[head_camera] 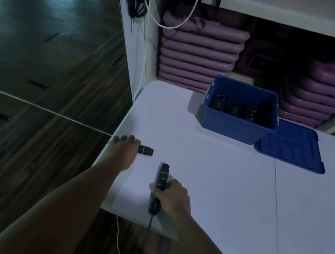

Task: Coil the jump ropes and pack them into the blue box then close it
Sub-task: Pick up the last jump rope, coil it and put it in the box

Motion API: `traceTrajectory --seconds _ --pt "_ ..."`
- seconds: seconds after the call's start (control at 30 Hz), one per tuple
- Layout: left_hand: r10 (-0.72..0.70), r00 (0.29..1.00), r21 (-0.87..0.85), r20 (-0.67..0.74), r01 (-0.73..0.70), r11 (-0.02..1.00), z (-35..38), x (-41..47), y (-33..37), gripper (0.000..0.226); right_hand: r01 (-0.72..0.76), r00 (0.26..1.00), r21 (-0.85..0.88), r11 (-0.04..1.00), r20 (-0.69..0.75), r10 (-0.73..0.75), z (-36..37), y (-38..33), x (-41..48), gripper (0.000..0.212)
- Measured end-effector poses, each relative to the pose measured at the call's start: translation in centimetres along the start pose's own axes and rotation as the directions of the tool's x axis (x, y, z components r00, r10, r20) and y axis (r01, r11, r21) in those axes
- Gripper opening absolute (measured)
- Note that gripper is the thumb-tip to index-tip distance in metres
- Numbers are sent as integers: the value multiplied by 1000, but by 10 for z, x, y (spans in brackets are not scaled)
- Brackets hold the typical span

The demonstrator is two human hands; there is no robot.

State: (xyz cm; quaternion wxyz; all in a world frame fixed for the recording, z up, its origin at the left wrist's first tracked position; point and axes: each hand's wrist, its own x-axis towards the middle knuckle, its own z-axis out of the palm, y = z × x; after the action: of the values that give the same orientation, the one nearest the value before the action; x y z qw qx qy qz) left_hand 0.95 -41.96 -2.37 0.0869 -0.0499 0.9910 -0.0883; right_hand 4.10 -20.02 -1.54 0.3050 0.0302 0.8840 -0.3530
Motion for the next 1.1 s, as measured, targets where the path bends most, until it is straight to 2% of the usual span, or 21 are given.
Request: traceTrajectory --seconds 0.13,0.2,0.27,0.37,0.47,0.57,0.67,0.83,0.97,1.1 --pt "46 998 -71 42 -43 997 -4 -9 2 25 -9 1000 124 992 17 7 -5 3 0 42" --pt "32 995 -236 90 -10 972 -13 -18 5 26 -3 1000 251 968 14 0 -12 5 -6 30" --pt "13 994 -401 112 33 916 -25 -30 11 25 -19 1000 442 897 17 13 -20 8 -14 22" --pt "-10 992 -651 123 88 754 -44 -47 25 23 -17 1000 677 736 30 -5 -34 9 -31 15" --pt "-61 993 -794 97 114 597 -79 -56 45 32 42 997 769 637 7 -75 -54 5 -47 17" --pt "-64 997 -890 53 76 449 -121 -60 69 25 107 991 827 552 -42 -129 -79 -4 -63 18" --pt "-57 998 -946 4 22 324 -166 -64 94 17 168 978 867 470 -86 -191 -109 -12 -78 20" --pt "-67 996 -965 -65 -46 257 -230 -69 128 20 238 949 911 337 -144 -282 -169 -20 -103 22" --pt "-81 989 -971 -126 -107 214 -273 -79 156 25 286 926 911 296 -185 -328 -215 -20 -121 27" --pt "-57 982 -969 -178 -165 185 -308 -88 180 26 340 899 889 306 -212 -383 -253 -14 -137 33"
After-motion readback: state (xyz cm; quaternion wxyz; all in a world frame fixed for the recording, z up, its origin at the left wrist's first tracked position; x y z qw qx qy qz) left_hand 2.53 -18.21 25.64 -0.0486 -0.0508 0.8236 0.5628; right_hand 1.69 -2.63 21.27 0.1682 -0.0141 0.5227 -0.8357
